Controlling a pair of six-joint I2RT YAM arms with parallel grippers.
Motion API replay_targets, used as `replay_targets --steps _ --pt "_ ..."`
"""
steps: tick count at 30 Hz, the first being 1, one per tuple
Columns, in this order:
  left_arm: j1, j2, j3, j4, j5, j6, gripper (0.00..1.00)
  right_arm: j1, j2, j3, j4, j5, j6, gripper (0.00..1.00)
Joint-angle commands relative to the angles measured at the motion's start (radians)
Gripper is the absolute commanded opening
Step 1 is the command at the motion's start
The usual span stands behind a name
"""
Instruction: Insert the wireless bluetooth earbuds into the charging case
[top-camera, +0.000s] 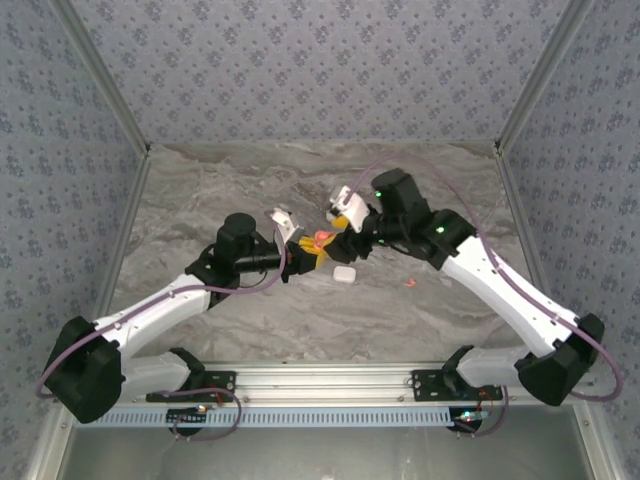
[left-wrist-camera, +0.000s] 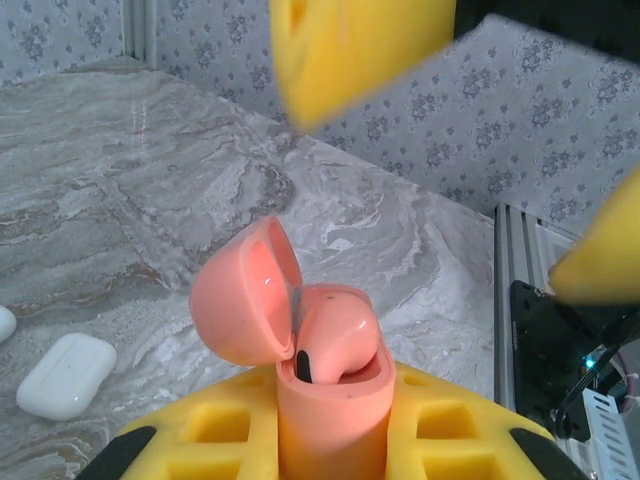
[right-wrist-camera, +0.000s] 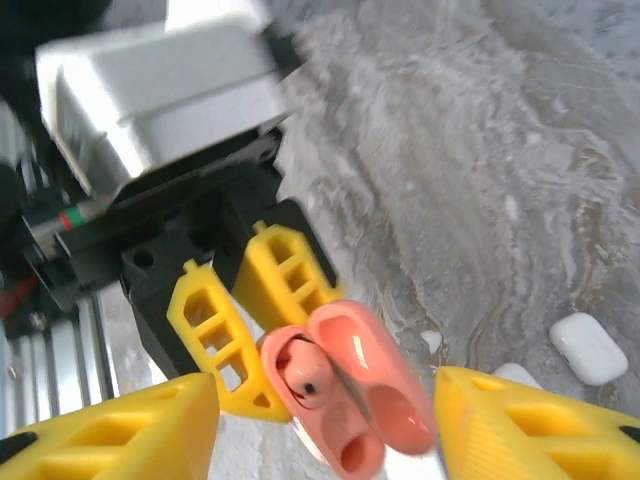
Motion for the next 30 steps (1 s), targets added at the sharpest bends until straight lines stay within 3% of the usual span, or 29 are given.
replay_targets --steps 1,5,12,19,30 --pt "-0.005 -0.022 0.014 0.058 0.0 -0.013 0.0 -0.073 -0.084 -0.025 0.048 -0.041 0.137 0.66" --pt "-0.005 -0.041 -0.011 0.111 -0.048 -0.035 0.0 -0.199 -0.113 -0.078 -0.037 0.082 0.271 0.68" --pt "-0.004 -0.093 -0.038 0.178 -0.118 -0.062 0.0 -0.407 -0.077 -0.287 -0.215 0.283 0.483 0.6" --pt "-0.005 -0.106 -0.026 0.14 -0.125 -0.043 0.0 -0.467 -0.017 -0.519 -0.096 0.286 0.522 0.54" --pt "-0.005 -0.085 -0.011 0.126 -0.118 -0.043 0.0 -0.474 0.102 -0.593 0.059 0.311 0.595 0.42"
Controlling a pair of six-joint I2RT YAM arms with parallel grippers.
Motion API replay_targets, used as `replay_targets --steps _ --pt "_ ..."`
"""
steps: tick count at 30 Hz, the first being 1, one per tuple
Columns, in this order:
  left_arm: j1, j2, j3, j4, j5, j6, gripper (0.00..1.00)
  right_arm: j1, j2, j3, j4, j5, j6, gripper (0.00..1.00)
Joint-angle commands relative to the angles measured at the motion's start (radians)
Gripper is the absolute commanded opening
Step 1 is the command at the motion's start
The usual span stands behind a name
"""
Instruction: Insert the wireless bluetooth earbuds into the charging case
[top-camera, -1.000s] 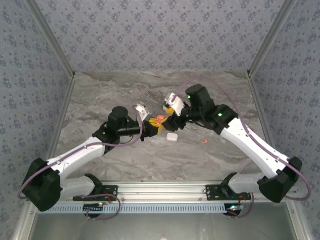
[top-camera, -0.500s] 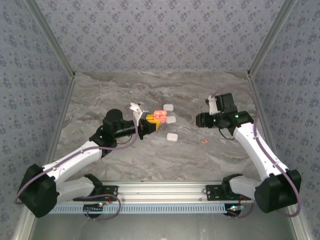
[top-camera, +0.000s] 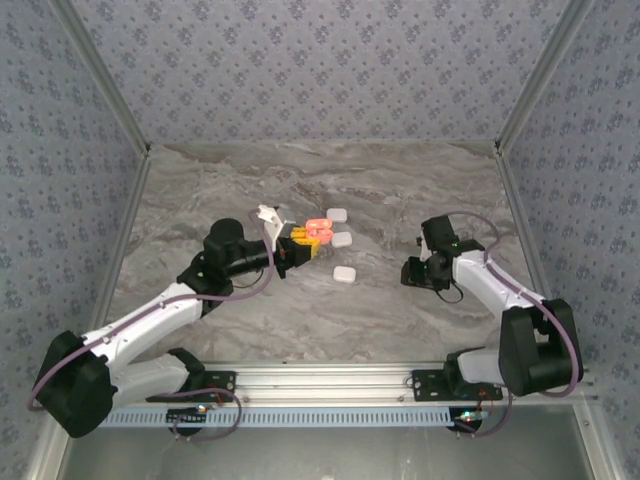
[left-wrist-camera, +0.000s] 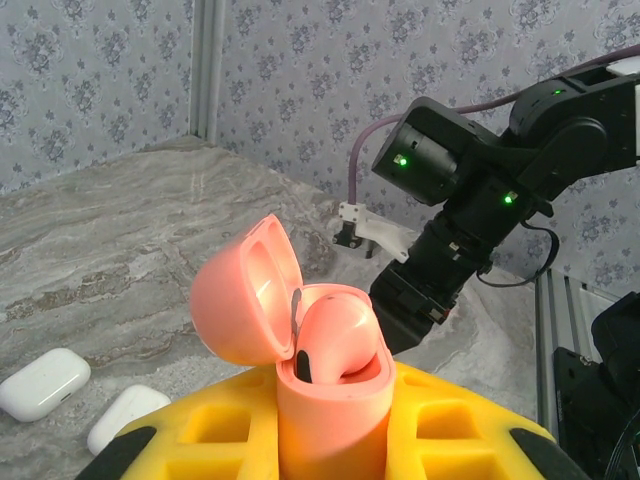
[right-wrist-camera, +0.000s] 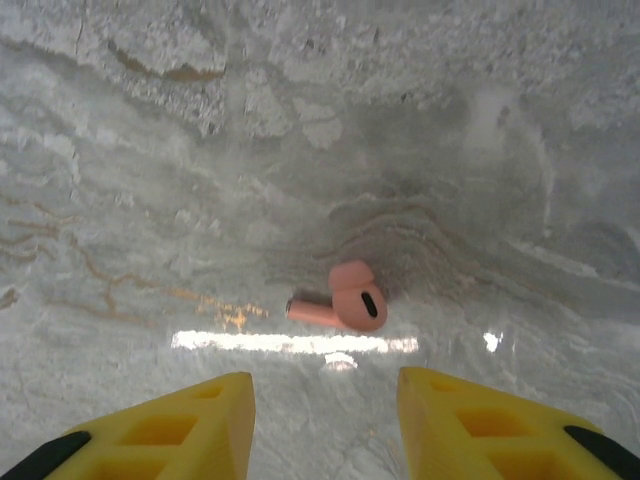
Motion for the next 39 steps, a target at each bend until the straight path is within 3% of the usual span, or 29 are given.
replay_targets --steps 1,29,39 --pt "-0.005 0.001 0.038 0.009 -0.002 0.007 0.0 -0.006 0.034 -0.015 0.058 0.038 0.043 0.41" --pt "-0.005 -0.02 0.038 -0.03 -0.02 0.024 0.0 0.041 0.19 0.01 0.092 0.098 0.073 0.25" --pt "-0.005 -0.023 0.025 -0.034 -0.021 0.018 0.0 0.073 0.105 0.044 0.087 0.102 0.036 0.21"
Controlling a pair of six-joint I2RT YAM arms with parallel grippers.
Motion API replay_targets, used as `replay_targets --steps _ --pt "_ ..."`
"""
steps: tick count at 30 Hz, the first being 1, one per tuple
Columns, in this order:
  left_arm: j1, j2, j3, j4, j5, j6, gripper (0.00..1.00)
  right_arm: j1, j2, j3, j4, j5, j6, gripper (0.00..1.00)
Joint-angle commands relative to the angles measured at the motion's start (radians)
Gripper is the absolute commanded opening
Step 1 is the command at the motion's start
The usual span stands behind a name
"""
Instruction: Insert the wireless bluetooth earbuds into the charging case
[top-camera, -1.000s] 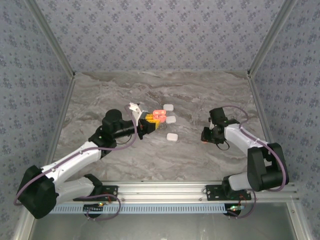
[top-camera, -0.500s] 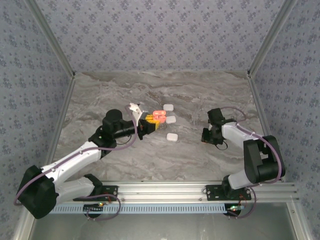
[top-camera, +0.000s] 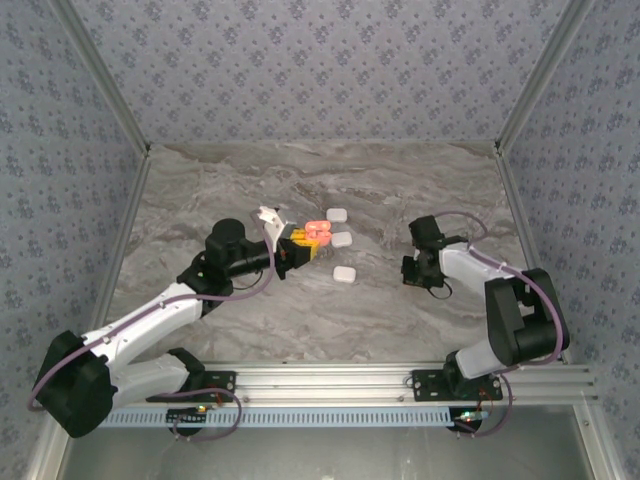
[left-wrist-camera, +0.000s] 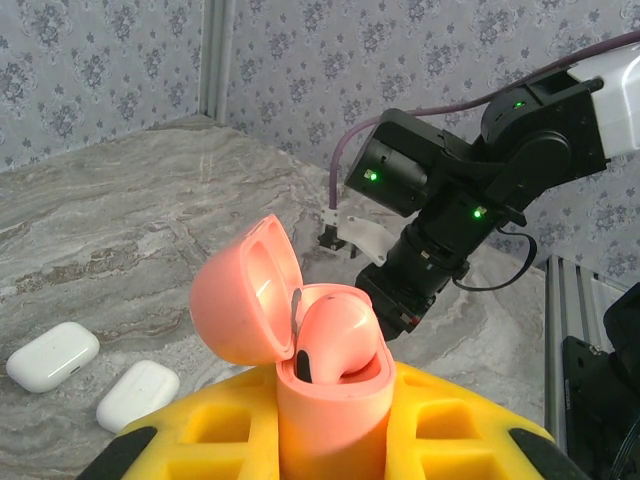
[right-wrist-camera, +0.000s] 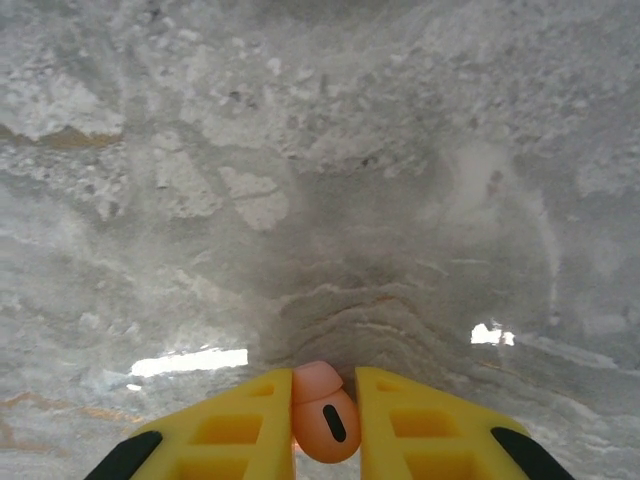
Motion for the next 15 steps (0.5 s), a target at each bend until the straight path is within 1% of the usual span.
replay_targets --steps 1,4,6,10,15 --pt "-0.005 -0.023 0.022 0.015 -0.001 0.007 0.0 0.026 -0.069 0.038 -0.007 -0.004 -0.038 0.2" --pt "-0.005 -0.021 0.012 0.026 0.007 -0.006 0.0 0.08 -0.151 0.087 -0.056 0.068 -0.12 0.2" --pt "-0.005 -0.017 0.008 0.036 0.011 -0.014 0.0 0.108 -0.209 0.117 -0.082 0.085 -0.196 0.21" --pt "-0.005 0.005 0.006 0.058 0.034 -0.031 0.0 0.171 -0.342 0.165 -0.081 0.069 -0.324 0.2" --pt "-0.005 0.042 0.012 0.099 0.079 -0.061 0.0 0.285 -0.467 0.219 -0.021 0.04 -0.445 0.21"
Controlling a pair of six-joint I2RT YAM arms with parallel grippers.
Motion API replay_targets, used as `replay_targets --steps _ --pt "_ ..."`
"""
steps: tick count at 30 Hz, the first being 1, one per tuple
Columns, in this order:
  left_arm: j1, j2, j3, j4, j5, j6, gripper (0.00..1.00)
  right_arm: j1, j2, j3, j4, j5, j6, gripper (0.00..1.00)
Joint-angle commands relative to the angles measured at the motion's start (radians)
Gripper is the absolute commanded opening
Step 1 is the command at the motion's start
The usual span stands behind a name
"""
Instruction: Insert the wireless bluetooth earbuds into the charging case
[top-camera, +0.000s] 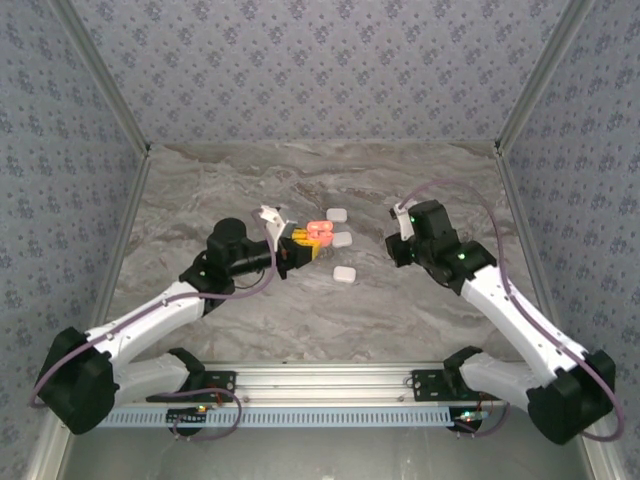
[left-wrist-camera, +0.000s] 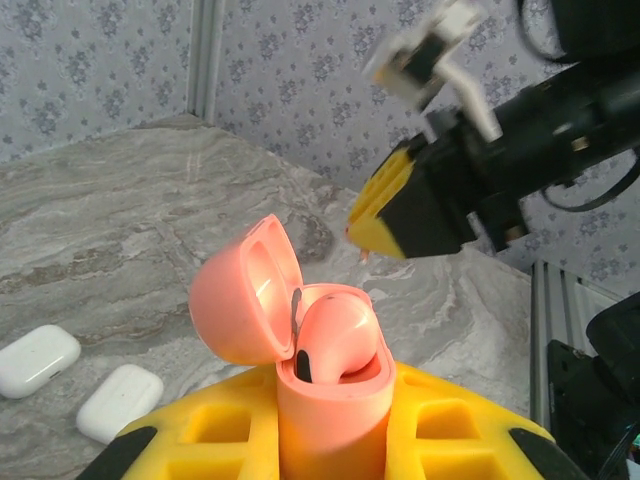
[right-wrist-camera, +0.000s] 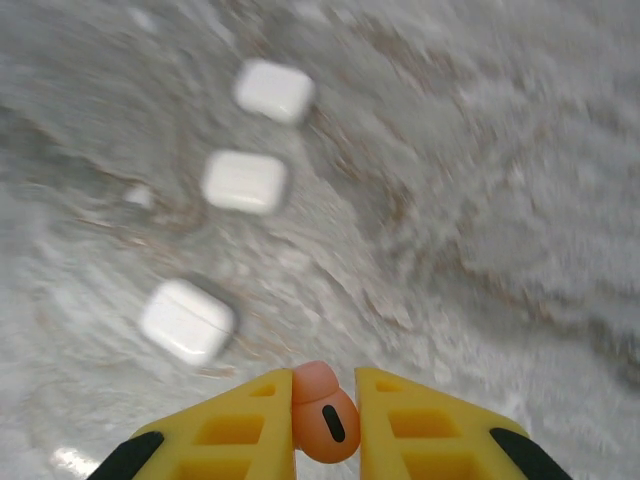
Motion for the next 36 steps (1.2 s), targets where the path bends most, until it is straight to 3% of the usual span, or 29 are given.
replay_targets --steps 1,13,36 --pt "-0.005 0.02 0.014 0.067 0.056 -0.028 0.0 0.065 -0.046 0.058 0.026 -0.006 -0.132 0.21" --pt "-0.007 0.05 0.032 0.074 0.116 -0.033 0.0 0.275 0.036 0.224 0.11 -0.015 -0.295 0.21" --pt "-0.008 0.047 0.032 0.076 0.119 -0.033 0.0 0.325 0.174 0.254 0.076 0.052 -0.356 0.21"
